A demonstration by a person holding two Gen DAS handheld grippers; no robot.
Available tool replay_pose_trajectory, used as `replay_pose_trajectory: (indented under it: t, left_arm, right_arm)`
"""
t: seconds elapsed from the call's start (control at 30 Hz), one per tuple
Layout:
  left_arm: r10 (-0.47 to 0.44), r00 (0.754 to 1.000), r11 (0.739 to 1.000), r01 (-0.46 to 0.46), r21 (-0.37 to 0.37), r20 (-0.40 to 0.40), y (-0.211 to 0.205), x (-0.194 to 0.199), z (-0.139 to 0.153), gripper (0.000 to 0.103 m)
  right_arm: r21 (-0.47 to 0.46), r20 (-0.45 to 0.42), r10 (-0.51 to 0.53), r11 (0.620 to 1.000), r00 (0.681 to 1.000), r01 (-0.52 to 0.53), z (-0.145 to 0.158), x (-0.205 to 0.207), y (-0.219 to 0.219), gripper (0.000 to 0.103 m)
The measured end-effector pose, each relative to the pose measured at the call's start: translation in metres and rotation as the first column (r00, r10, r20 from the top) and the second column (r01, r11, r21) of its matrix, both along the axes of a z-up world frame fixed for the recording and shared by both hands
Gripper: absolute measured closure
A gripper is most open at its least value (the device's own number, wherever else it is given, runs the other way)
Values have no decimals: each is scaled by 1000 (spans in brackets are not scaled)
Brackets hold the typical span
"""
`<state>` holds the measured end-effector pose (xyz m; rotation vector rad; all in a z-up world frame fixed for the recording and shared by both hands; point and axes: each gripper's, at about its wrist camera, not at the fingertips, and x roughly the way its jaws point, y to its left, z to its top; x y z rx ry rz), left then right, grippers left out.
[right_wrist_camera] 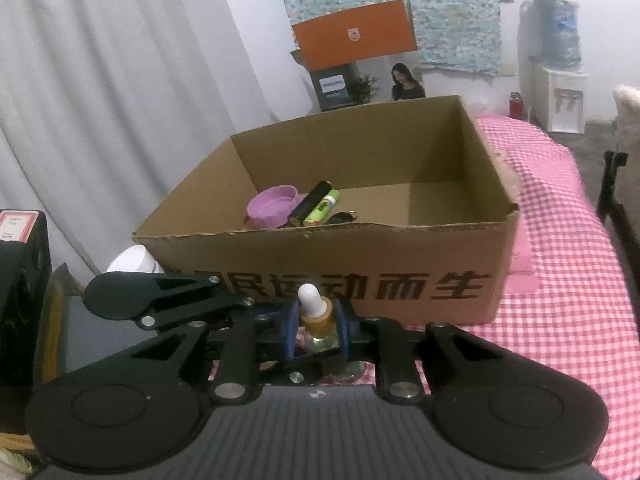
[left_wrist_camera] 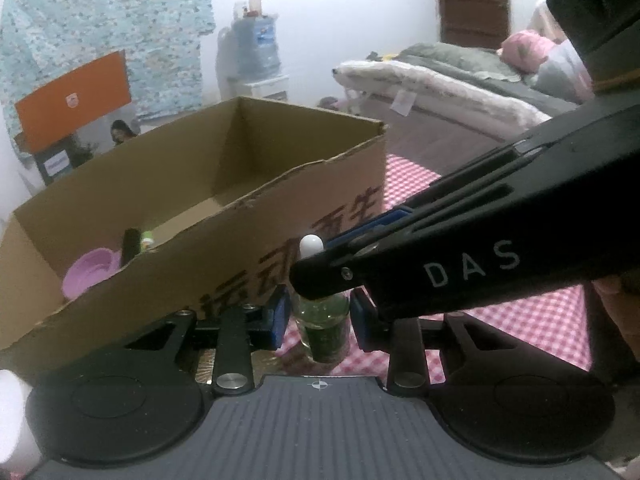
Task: Organize rigid objects
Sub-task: 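Lift the dropper bottle into the box and open the right gripper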
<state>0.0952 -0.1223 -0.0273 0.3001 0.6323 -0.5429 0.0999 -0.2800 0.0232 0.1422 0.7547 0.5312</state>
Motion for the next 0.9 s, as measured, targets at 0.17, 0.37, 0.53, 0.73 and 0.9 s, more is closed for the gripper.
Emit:
replay_pose_trajectory:
  t: [0.17, 0.37, 0.53, 0.73, 0.9]
  left_arm:
    - [-19, 1000, 1000, 19, 21, -10, -5, 2, -1, 70]
    - [-26, 999, 999, 27, 45, -21, -9, 10, -6, 70]
    - [-23, 1000, 999, 23, 30, -17, -7, 7, -3, 72]
    - [-30, 998, 999, 29, 15, 54, -5, -9, 20, 72]
    - [-8, 991, 1000, 11, -24, 137, 5, -17, 61, 72]
  right_arm:
    - [-12, -9, -5, 1000, 1000, 5, 1, 0, -6, 81]
    - [-27, -7, -1, 1000, 1000, 1, -1, 4, -3, 80]
    - [-33, -4, -3, 999, 1000, 2, 0, 3, -3, 81]
    - [-47, 43, 3, 999, 999, 0, 20, -15, -1, 80]
    - [-31, 134, 30, 999, 991, -26, 62, -28, 2, 80]
